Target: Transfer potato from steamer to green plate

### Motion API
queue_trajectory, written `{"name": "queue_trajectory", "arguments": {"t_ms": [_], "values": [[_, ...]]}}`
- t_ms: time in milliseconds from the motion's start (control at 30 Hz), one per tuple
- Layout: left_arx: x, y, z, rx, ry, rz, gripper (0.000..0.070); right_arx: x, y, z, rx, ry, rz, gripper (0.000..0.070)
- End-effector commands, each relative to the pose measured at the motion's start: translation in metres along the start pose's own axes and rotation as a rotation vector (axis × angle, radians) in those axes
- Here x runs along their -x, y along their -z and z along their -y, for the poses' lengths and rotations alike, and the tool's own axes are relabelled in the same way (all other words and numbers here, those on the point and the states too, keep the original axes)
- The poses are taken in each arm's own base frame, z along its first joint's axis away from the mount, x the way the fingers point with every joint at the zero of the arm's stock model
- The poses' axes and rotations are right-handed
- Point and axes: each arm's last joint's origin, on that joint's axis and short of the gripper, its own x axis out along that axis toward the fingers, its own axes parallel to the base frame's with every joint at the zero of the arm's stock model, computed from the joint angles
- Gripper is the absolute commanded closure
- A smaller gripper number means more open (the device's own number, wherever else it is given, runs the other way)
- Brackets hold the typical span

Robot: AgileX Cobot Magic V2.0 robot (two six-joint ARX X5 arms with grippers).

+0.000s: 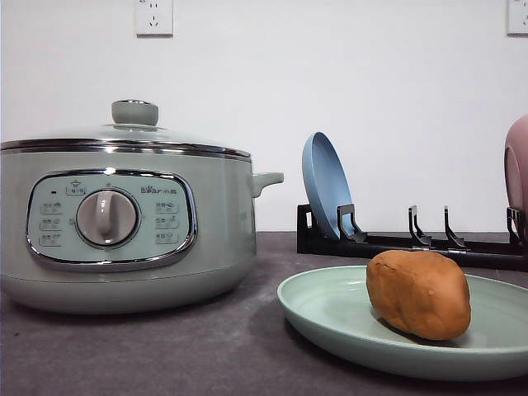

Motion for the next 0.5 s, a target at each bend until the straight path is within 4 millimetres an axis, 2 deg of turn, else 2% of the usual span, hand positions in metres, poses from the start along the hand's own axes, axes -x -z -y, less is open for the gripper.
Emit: {"name": "queue_trajectory", "arguments": {"t_ms": [0,133,467], "values": [[-0.0019,0.0065,-0.0003,0.003,-0.004,-0.022,0.0700,0.0003,0.0028,0.0002,-0.015,0.005,-0.014,0.0700],[-0.0019,0.0065,-0.0003,0.003,-0.004,-0.022,0.0700,0.0007,0.0081,0.0003,-0.024,0.006,-0.069,0.0700],[-0.0019,0.0065,-0.0003,0.003,-0.004,-0.022,0.0700,0.0006,0.0072,0.0001,-0.024,0.003,-0.059,0.0700]]}}
